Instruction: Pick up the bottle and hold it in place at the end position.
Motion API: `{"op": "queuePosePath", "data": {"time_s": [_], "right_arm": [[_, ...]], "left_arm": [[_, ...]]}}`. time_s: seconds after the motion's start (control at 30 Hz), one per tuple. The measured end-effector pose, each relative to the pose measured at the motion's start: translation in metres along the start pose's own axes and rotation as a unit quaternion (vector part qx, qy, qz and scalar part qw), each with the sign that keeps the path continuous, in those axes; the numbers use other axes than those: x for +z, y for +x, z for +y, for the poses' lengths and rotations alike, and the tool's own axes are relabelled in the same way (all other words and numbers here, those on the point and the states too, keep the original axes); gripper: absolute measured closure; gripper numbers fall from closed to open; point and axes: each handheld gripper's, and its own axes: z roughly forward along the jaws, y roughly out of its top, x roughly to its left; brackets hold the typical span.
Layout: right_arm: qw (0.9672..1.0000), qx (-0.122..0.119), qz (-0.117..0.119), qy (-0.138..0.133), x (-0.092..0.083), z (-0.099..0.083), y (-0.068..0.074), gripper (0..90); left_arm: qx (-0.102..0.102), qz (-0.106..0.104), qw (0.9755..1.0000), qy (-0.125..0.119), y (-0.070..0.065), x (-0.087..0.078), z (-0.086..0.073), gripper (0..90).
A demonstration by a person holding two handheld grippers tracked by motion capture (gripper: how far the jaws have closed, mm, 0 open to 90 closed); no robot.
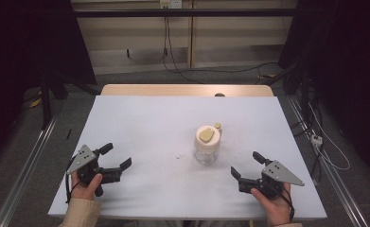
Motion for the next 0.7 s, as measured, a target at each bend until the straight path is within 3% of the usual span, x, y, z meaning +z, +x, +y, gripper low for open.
{"op": "queuePosePath", "data": {"time_s": [0.27,0.37,0.57,0.63,0.7], "right_arm": [[0.9998,-0.014,0.014,0.007,0.011,0.002,0.002,3.9],[0.9999,-0.004,0.015,0.007,0.017,0.004,0.002,3.5],[0.9999,-0.012,0.012,-0.002,0.028,0.012,0.001,3.9],[0.9998,-0.002,0.019,-0.001,0.032,0.014,0.002,3.9],[0.9996,-0.008,0.028,0.002,0.035,0.015,0.005,4.6]], "left_arm": [[-0.002,0.002,1.0,-0.001,0.001,-0.002,0.0,3.8],[-0.001,0.005,1.0,0.0,0.002,-0.002,0.001,3.8],[0.005,0.007,1.0,0.001,0.001,-0.003,0.001,3.8],[0.004,0.007,1.0,0.001,0.001,-0.003,0.001,3.8],[0.005,0.007,1.0,0.001,0.001,-0.003,0.001,3.8]]}}
